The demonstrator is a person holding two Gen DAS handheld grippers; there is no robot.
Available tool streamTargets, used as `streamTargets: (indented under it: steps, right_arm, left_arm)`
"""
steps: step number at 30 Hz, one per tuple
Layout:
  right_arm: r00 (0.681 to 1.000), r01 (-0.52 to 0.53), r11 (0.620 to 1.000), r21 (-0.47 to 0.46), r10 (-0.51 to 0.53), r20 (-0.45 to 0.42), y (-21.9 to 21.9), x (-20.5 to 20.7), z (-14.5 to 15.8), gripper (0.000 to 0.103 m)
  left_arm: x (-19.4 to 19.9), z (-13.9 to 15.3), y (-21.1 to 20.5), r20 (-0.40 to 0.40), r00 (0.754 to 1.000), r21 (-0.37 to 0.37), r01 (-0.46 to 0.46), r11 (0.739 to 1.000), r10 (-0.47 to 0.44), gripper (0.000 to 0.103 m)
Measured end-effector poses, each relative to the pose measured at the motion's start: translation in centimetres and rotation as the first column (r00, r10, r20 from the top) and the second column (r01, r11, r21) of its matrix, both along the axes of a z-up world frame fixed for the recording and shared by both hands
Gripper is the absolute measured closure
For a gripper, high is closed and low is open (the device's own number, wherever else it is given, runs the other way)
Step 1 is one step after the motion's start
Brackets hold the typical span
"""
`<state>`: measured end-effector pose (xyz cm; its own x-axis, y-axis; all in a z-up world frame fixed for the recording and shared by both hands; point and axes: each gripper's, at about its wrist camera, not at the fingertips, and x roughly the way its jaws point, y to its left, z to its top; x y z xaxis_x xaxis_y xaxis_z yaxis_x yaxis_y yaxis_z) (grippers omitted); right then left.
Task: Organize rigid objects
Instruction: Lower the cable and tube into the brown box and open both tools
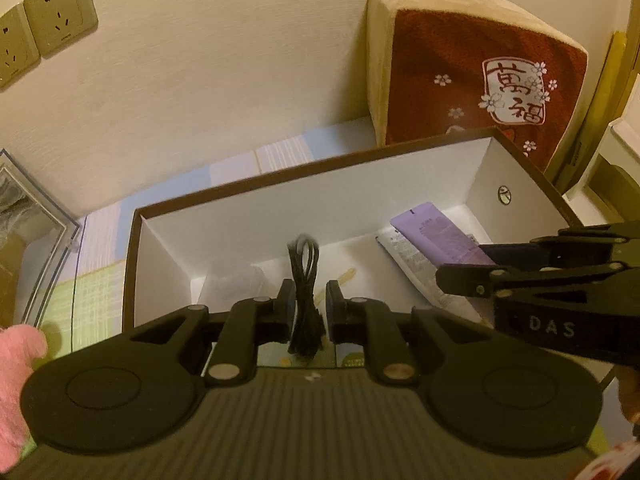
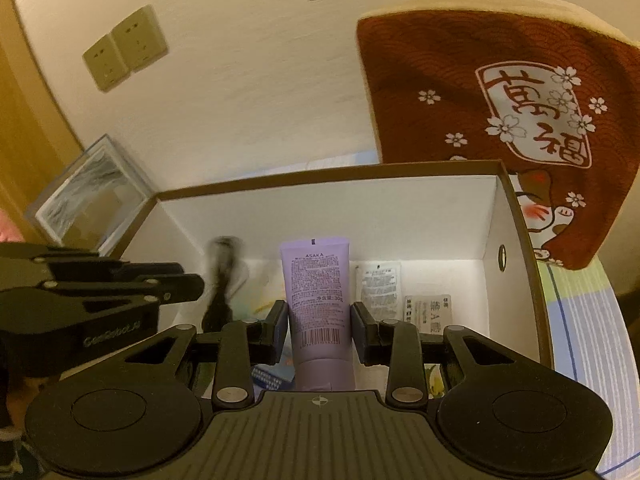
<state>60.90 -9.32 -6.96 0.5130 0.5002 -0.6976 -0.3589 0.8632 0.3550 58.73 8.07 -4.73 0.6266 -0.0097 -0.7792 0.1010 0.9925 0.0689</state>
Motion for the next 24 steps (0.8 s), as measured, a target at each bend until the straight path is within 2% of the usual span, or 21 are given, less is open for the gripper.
streamTargets:
  steps: [2, 5, 8, 9, 12, 24]
  right_arm:
    - [1.0, 0.011, 1.0, 0.017, -0.011, -0.002, -0.1, 0.1, 0.1, 0.069]
    - [1.0, 0.024, 0.999, 0.024, -0.024, 0.014, -0.3, 0.0, 0.6, 0.067]
    - [0.999, 0.015, 1.0, 0.015, -0.016, 0.03, -0.6, -0.5, 1.3, 0.058]
    - [0.999, 0.016, 1.0, 0.014, -0.016, 0.038, -0.7, -0.7, 1.5, 0.052]
    - [0.998, 0.016, 1.0, 0.013, -0.017, 0.055, -1.1, -1.4, 2.3, 0.046]
    - [0.996, 0.007, 0.999, 0.034, -0.01, 0.092, -1.6, -4.5, 4.9, 0.039]
  left_arm:
    - [0.0, 0.3, 0.1, 0.006, 1.0, 0.0, 0.0, 1.0, 0.0, 0.08]
    - [-0.1, 0.6, 0.2, 0.014, 1.0, 0.005, -0.007, 1.0, 0.007, 0.077]
    - [-0.5, 1.0, 0.5, 0.021, 1.0, 0.002, -0.014, 1.0, 0.014, 0.072]
    - [-0.6, 1.2, 0.6, 0.025, 1.0, 0.001, -0.017, 1.0, 0.017, 0.071]
    - [-1.1, 1.6, 0.9, 0.03, 0.999, -0.005, -0.024, 1.0, 0.024, 0.071]
    - [-4.2, 3.4, 2.0, 0.057, 0.997, -0.033, -0.056, 0.998, 0.058, 0.071]
